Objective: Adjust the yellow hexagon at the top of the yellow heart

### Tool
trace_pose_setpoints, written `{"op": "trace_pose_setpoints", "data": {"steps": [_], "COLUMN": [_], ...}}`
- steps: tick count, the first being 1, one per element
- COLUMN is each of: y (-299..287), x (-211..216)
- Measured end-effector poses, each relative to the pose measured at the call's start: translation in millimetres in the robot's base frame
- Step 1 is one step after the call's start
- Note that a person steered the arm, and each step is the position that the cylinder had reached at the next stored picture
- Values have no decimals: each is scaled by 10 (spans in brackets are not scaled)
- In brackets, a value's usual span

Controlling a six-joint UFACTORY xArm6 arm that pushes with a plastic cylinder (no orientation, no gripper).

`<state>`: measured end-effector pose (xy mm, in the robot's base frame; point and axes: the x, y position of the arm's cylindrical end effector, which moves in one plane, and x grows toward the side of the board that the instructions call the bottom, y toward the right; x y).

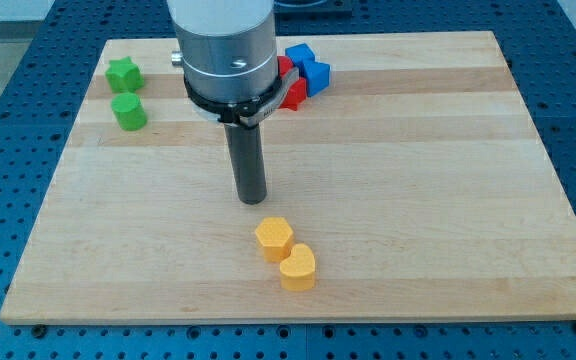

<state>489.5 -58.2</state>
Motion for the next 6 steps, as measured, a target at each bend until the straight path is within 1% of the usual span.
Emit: {"op": "trace_pose_setpoints", "data": {"steps": [1,3,4,6], "y": [37,203,425,483], "x": [268,268,283,284]}}
